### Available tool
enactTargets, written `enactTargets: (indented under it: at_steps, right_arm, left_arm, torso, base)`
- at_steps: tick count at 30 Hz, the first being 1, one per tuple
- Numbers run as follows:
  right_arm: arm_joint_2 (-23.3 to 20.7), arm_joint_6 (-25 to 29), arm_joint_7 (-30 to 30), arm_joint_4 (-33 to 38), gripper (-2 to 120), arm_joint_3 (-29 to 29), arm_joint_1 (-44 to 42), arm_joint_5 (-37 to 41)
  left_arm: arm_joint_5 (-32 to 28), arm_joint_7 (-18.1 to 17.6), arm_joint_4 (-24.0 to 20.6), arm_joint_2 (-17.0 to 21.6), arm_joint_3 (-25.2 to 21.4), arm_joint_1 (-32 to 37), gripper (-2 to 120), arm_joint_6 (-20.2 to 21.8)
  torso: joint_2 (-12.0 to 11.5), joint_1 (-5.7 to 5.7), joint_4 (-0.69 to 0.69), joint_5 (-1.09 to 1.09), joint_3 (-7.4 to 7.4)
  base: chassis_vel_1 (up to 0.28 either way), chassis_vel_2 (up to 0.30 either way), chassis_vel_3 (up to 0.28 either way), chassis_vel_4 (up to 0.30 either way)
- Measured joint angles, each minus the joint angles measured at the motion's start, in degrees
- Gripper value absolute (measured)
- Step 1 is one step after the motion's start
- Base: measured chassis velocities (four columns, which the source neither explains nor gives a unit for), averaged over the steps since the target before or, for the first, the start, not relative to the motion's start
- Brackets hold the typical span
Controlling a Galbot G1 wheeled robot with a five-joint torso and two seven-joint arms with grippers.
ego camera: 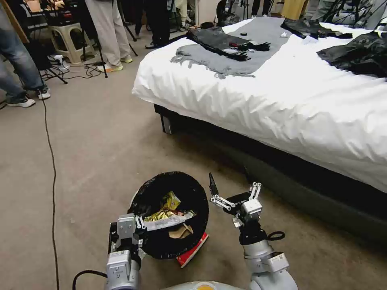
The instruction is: Pick up the trash bin, then pick up the garbage from the floor and place it into the trash bin.
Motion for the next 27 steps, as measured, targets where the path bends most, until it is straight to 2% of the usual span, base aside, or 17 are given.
enactTargets:
  at_steps: [10,27]
  right_arm:
    - [-0.44,0.62,0.14,-0.3,100,0.9,0.24,-0.35]
    - [-0.25,0.75,0.2,-0.08,100,1.05,0.19,-0.45]
  left_arm:
    - [-2.51,-0.03,-1.91,0.18,-1.75,-1.33,0,1.51]
    - [-2.81,-0.07,-1.86,0.06,-1.1,-1.18,0,1.57]
  torso:
    - [0.0,0.0,0.0,0.0,0.0]
    - [0.0,0.0,0.0,0.0,0.0]
  base:
    - [0.0,0.0,0.0,0.0]
    - [0.0,0.0,0.0,0.0]
